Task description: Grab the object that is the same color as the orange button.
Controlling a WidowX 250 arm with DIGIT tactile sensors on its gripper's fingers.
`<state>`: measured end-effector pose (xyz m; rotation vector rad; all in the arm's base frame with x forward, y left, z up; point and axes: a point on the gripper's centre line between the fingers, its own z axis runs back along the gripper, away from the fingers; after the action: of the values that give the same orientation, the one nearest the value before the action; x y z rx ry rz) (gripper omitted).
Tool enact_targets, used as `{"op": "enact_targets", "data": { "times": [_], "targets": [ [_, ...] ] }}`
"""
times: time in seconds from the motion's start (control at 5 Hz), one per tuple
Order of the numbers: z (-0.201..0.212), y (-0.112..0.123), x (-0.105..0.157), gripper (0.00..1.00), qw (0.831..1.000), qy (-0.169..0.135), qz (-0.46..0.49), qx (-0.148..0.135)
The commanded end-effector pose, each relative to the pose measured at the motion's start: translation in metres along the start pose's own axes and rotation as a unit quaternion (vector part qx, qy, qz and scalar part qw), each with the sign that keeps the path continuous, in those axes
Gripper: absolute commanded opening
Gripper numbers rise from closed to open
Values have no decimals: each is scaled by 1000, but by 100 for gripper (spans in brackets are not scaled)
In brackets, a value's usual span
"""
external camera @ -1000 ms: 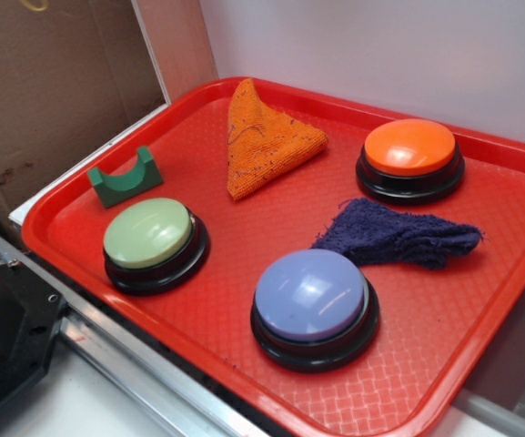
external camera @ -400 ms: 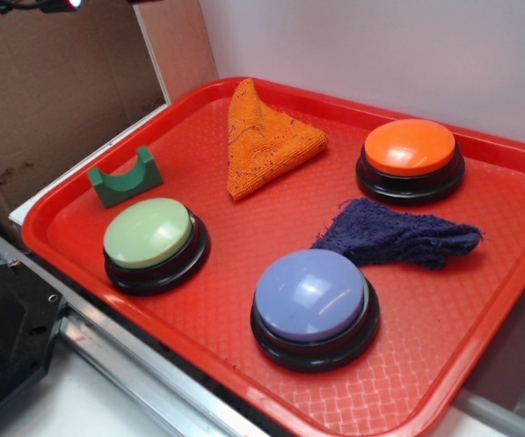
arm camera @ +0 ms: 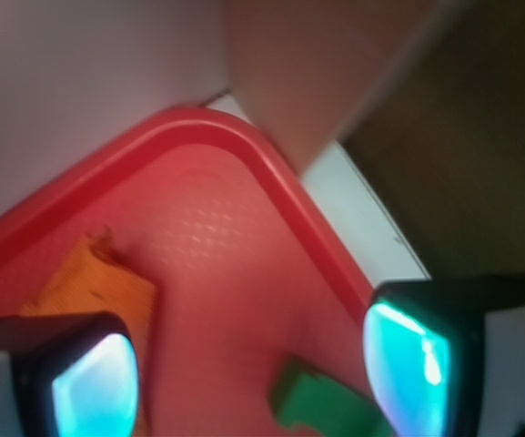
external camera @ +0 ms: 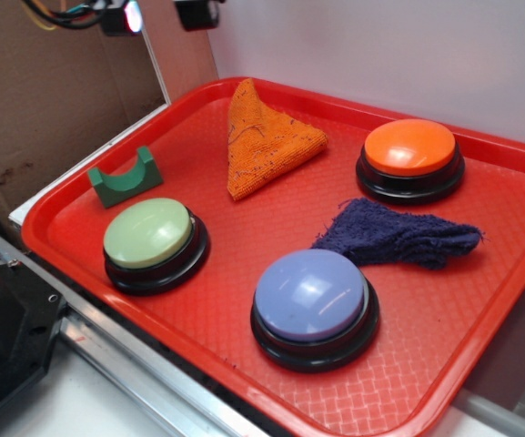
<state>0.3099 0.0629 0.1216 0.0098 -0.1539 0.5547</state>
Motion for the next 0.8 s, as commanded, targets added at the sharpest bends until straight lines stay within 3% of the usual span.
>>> {"op": "enact_targets", "data": {
  "times": [0.0, 0.4, 0.6],
  "targets": [
    [-21, -25, -23, 100, 999, 43, -26, 1],
    [-75, -48, -44, 100, 991, 120, -58, -20],
    [-92, -54, -53, 100, 987, 144, -70, -20]
  ]
}}
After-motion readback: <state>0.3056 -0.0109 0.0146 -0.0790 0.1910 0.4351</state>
